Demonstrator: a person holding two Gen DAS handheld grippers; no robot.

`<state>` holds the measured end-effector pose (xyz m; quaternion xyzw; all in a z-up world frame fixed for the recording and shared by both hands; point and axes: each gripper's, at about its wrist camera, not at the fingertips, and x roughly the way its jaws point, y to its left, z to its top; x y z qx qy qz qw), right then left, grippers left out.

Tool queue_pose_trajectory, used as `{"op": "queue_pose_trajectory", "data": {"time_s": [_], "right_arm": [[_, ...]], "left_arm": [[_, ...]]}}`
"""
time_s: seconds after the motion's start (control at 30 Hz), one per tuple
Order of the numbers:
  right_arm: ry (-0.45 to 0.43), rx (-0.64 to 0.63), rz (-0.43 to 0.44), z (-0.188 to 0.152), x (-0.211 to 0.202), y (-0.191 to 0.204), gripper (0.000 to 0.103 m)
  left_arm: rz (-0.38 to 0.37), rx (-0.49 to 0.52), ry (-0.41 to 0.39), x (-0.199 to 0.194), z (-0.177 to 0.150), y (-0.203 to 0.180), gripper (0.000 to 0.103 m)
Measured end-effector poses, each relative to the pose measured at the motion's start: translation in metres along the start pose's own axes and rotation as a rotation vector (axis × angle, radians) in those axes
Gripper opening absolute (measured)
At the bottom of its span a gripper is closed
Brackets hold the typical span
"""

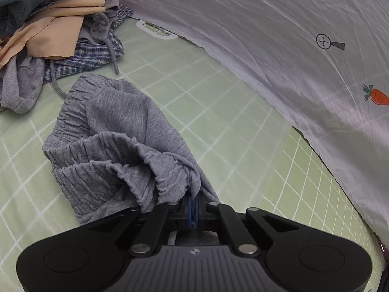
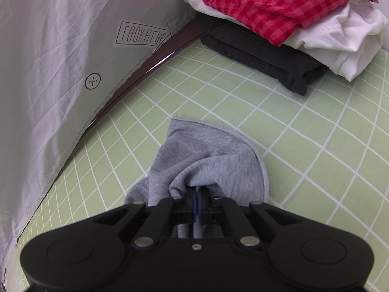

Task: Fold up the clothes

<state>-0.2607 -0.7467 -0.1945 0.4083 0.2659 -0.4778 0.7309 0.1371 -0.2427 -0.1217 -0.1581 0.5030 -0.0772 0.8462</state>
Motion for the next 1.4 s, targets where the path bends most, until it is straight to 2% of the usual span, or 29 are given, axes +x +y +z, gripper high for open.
{"op": "queue_pose_trajectory", "data": {"time_s": [0.13,0.23,0.37,0.47,0.63,0.97,1.03,1.13,1.3,1.4], "right_arm": [[-0.095,-0.004,-0.062,-0.008,-0.038,-0.02,0.002],[-0.166,0.006,-0.109,-0.016,-0.075,-0.044,0.002],[-0.203,0.023,-0.128,-0.029,-0.112,-0.077,0.002],[-0.209,0.044,-0.13,-0.044,-0.13,-0.094,0.002],[-0.246,0.038,-0.13,-0.06,-0.161,-0.107,0.002],[-0.386,0.034,-0.089,-0.051,-0.233,-0.124,0.001],[-0.382,0.007,-0.116,-0.061,-0.239,-0.13,0.001],[-0.37,-0.036,-0.162,-0.078,-0.245,-0.139,0.001],[-0.254,-0.031,-0.254,-0.114,-0.23,-0.169,0.001],[-0.174,0.004,-0.268,-0.128,-0.22,-0.183,0.001]], "left_arm": [[-0.013,-0.022,-0.021,-0.016,0.001,0.004,0.002],[-0.006,-0.051,-0.068,-0.054,-0.006,0.034,0.002],[0.036,-0.068,-0.142,-0.105,-0.013,0.076,0.002],[0.043,-0.122,-0.174,-0.135,-0.016,0.109,0.002],[0.045,-0.146,-0.214,-0.166,-0.018,0.137,0.002],[0.047,-0.185,-0.293,-0.224,-0.02,0.189,0.002],[0.048,-0.193,-0.309,-0.236,-0.021,0.2,0.002],[0.112,-0.23,-0.268,-0.231,-0.038,0.223,0.002],[0.235,-0.286,-0.184,-0.218,-0.07,0.26,0.002],[0.263,-0.285,-0.157,-0.215,-0.085,0.267,0.003]]}}
